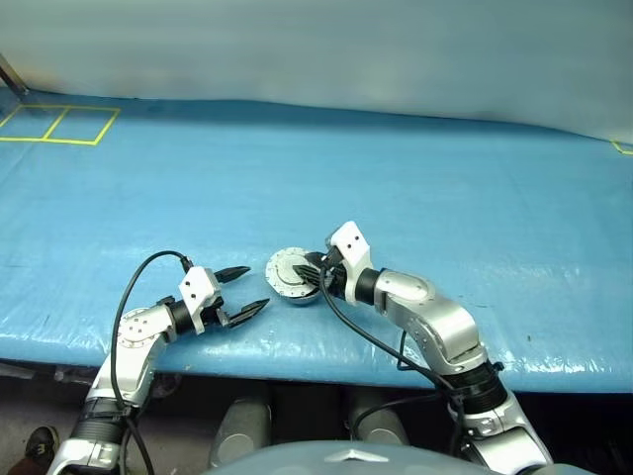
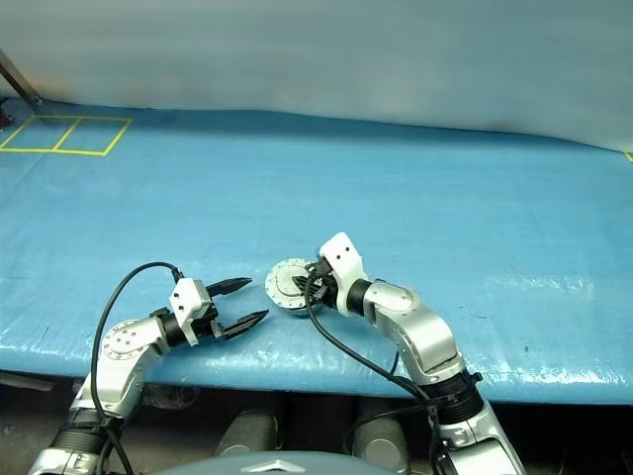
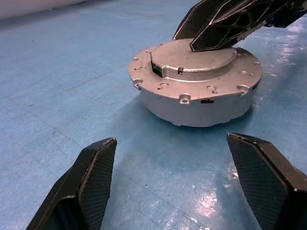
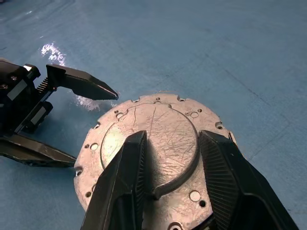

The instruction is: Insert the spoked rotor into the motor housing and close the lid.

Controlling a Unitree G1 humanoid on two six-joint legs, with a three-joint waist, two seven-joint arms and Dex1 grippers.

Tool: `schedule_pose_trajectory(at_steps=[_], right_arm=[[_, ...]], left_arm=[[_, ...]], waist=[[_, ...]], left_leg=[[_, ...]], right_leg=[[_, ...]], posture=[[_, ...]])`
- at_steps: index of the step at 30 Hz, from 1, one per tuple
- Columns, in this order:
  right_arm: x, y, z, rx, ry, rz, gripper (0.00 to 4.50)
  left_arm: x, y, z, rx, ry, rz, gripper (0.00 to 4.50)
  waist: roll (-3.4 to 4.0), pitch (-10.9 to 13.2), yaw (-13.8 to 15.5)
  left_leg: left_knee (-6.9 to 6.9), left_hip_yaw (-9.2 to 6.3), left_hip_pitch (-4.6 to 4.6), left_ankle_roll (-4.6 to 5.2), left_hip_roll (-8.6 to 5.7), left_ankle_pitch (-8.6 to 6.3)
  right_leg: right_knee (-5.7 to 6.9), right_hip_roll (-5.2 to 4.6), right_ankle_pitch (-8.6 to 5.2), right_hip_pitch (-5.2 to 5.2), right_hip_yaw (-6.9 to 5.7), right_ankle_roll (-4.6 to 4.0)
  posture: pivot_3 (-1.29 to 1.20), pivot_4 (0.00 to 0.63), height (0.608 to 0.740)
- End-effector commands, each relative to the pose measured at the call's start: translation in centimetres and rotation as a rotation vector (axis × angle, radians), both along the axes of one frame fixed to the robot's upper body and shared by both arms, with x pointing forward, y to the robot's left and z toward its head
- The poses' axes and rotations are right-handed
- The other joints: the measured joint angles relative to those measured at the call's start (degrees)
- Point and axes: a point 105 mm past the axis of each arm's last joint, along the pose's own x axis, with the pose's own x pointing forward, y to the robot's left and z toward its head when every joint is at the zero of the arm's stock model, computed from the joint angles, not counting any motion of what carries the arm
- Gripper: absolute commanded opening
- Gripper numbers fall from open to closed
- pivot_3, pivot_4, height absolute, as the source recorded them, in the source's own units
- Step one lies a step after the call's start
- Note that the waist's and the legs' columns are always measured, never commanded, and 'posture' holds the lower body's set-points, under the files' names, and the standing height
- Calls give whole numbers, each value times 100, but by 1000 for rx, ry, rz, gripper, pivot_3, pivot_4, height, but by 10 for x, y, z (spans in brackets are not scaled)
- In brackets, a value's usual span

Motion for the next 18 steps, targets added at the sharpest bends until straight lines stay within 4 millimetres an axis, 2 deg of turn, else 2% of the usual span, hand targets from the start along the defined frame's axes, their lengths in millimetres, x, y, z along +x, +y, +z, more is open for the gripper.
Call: schedule_pose_trajectory(at_steps=[1,13,16,18], right_arm=[[0,4,13,-3,-58,15,1908],[-4,-1,4,-33,-38,42,1908],[-6,0,5,-25,-42,51,2479],[-6,1,8,-16,-53,51,3106]], left_arm=[[3,0,16,-25,-68,4,4026],[3,1,16,-21,-67,1,4026],[3,1,15,-19,-67,-1,4026],[3,1,15,-16,-66,-1,4026]], waist=[[0,0,1],[0,0,3],[0,0,-1],[0,0,3]], left_leg=[[0,0,0,0,0,0],[0,0,-1,0,0,0],[0,0,-1,0,0,0],[0,0,-1,0,0,0]], right_leg=[[0,0,0,0,0,0],[-2,-1,-1,1,0,-1],[-2,0,-1,0,0,-1],[-1,0,-1,0,0,-1]], posture=[[0,150,740],[0,150,740],[0,150,740],[0,150,740]])
